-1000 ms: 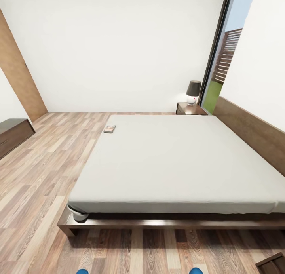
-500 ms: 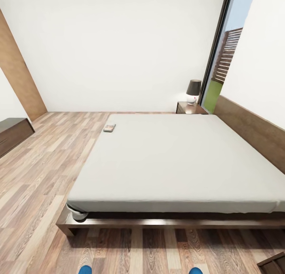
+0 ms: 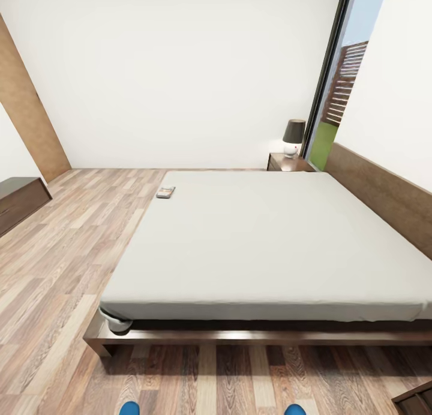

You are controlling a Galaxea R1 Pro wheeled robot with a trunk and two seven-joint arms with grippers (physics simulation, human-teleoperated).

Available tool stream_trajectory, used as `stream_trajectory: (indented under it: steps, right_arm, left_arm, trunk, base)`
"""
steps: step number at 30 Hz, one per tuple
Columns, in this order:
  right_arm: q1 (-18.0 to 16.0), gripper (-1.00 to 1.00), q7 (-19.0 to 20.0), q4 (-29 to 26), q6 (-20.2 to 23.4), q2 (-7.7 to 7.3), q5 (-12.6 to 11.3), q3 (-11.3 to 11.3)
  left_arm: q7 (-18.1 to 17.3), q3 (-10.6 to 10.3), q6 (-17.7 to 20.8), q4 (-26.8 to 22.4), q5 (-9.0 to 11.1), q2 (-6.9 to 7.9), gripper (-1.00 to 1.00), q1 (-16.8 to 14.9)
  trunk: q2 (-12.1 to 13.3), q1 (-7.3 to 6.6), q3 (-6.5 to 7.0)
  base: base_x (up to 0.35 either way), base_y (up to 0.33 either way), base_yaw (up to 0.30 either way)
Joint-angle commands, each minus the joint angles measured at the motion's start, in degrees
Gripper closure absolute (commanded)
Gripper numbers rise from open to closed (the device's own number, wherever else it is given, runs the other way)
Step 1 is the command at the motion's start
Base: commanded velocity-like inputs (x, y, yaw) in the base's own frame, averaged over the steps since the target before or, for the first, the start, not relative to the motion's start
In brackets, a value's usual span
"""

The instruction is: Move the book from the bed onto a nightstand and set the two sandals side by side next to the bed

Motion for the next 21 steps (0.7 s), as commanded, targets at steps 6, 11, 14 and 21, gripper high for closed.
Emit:
stream_trajectory:
  steps: [6, 11, 14, 21]
  right_arm:
    - [-0.04, 1.00, -0.22, 0.05, -0.16, 0.12, -0.25, 0.45]
    - [-0.04, 1.00, -0.21, 0.05, -0.13, 0.14, -0.25, 0.45]
    - [-0.04, 1.00, -0.21, 0.04, -0.12, 0.14, -0.25, 0.45]
    - [-0.04, 1.00, -0.21, 0.04, -0.16, 0.14, -0.25, 0.53]
  left_arm:
    - [-0.20, -0.48, -0.16, 0.04, 0.51, 0.02, 1.00, -0.04]
    - [-0.20, -0.48, -0.16, 0.00, 0.51, 0.02, 1.00, -0.04]
    - [-0.20, -0.48, -0.16, 0.00, 0.51, 0.02, 1.00, -0.04]
    - [-0.20, -0.48, -0.16, 0.01, 0.51, 0.02, 1.00, -0.04]
  trunk:
    - [-2.45, 1.32, -1.13]
    - [-4.46, 2.42, -2.03]
    - [-5.66, 3.08, -2.57]
    - [-8.47, 4.62, -3.83]
  base:
    - [0.000, 0.000, 0.000]
    - [0.000, 0.000, 0.000]
    - [0.000, 0.000, 0.000]
    - [0.000, 0.000, 0.000]
